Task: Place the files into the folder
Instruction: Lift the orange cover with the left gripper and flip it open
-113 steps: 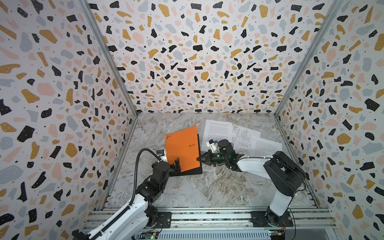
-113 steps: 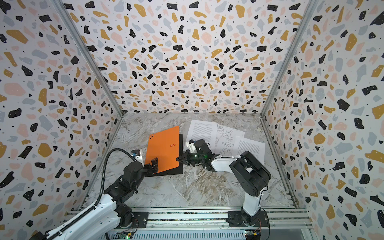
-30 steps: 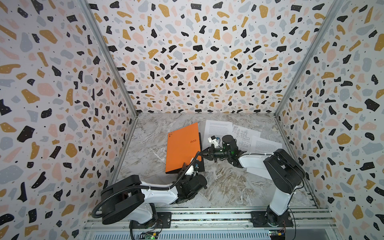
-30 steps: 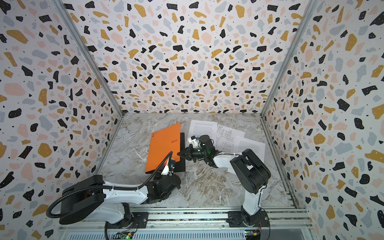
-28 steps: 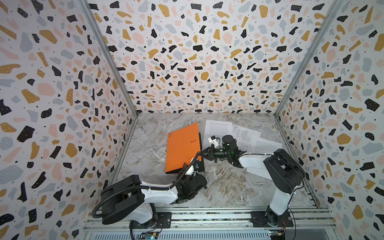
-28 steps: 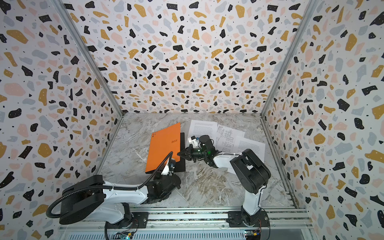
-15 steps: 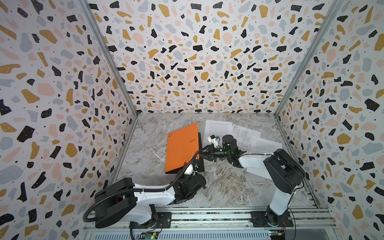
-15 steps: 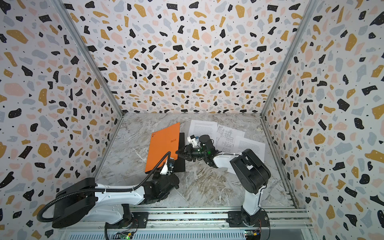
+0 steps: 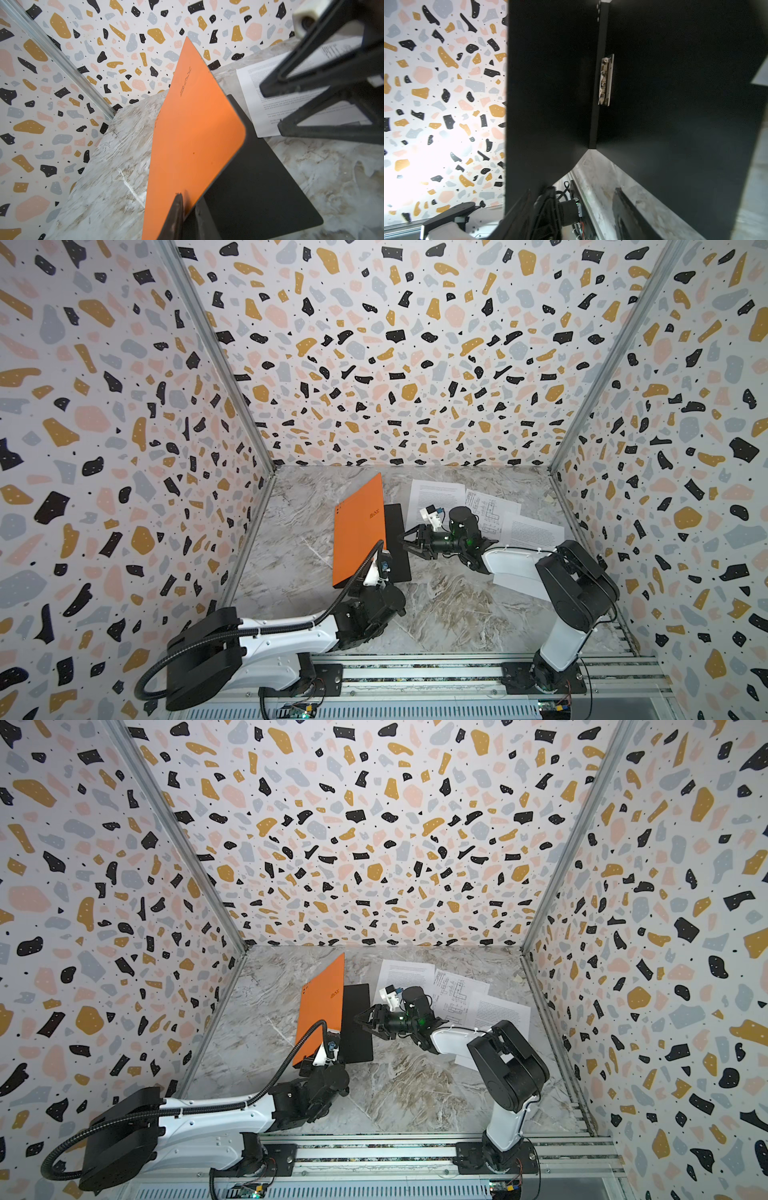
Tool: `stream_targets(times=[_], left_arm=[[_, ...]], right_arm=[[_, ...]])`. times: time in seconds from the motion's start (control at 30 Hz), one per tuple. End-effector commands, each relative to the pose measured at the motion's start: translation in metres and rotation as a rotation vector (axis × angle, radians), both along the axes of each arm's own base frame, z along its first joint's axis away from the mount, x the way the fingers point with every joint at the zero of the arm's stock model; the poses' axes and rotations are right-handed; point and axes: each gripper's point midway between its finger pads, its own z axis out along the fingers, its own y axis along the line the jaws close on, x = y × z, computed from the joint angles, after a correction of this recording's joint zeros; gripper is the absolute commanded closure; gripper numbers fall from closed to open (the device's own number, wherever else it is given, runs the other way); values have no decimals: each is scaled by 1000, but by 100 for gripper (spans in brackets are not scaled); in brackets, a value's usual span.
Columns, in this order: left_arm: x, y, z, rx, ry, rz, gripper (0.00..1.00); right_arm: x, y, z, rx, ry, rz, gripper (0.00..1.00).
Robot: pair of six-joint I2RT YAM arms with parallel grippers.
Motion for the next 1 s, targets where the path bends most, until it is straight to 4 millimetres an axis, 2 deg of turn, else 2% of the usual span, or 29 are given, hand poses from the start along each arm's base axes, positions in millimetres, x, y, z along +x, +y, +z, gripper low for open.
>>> stream_targets(times=[0.0,0.13,0.3,0.7,0.8,0.97], left_arm=[[2,12,13,-112,-62,56,86],[2,24,9,-153,-65,89,85],[-1,37,10,-194,-83,129,85],[-1,59,15,-267,-102,206,82],[-1,75,19,-310,-121,280,74],[-5,113,25,-425,-173,440,43]], right_arm=[[-3,-2,-24,-67,-23,23,39],[-8,9,-54,-136,-25,84,42],[-11,19,-82,-217,-28,121,44],[-5,5,-136,-405,25,87,46],[-4,1,-143,-434,22,79,46],[-4,-3,-149,-460,20,80,47]])
